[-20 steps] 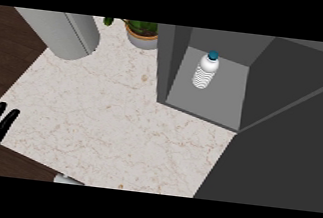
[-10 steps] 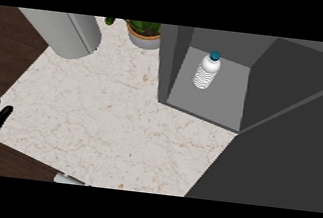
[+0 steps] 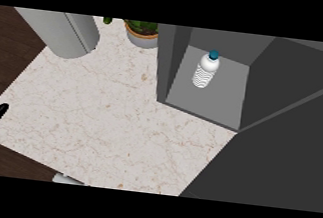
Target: Pick up the bottled water, place it into the cabinet and close the cabinet
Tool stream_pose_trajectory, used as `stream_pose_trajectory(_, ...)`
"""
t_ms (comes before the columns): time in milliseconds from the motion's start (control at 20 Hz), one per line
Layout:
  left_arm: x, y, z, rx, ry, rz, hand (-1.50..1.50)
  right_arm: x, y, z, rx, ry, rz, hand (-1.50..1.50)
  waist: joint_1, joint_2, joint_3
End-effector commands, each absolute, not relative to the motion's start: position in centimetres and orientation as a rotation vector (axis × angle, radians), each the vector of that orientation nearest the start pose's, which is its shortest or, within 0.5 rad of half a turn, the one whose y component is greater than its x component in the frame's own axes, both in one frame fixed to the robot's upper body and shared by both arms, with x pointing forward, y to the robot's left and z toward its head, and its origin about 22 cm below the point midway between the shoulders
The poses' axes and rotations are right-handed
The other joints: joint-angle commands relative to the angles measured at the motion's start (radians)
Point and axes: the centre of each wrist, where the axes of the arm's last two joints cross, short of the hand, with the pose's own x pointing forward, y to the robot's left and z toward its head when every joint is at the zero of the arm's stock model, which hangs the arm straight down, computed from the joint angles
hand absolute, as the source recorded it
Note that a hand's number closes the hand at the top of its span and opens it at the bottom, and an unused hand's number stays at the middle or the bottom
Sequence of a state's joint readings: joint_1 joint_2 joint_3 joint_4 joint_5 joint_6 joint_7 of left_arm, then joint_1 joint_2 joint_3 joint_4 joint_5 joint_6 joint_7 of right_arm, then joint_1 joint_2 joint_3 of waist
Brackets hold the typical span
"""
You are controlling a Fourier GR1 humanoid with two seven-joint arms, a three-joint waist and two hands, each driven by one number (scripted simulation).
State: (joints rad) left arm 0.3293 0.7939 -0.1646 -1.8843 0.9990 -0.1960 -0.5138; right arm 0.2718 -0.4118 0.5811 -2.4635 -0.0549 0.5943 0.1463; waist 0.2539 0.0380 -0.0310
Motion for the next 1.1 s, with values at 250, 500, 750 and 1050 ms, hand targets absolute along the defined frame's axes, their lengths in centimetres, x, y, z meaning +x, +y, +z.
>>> stream_pose_trajectory(250, 16.8, 34.3, 7.4, -0.557, -1.869, 0.054, -1.50, 10.9, -15.6, 12.5, 1.035, -1.550, 1.044, 1.50, 0.037, 0.035, 0.005)
stream_pose_trajectory(500, 17.2, 34.5, 7.8, -0.561, -1.889, 0.050, -1.50, 12.3, -16.0, 12.2, 0.993, -1.577, 0.957, 1.50, 0.025, 0.035, 0.007)
stream_pose_trajectory(750, 16.9, 34.8, 7.2, -0.554, -1.864, 0.067, -1.50, 14.9, -15.4, 13.3, 0.847, -1.619, 0.997, 1.50, 0.013, 0.016, 0.007)
stream_pose_trajectory(1050, 17.1, 35.2, 7.2, -0.548, -1.861, 0.064, -1.50, 19.0, -13.7, 13.9, 0.693, -1.568, 1.105, 1.50, 0.008, 0.008, 0.009)
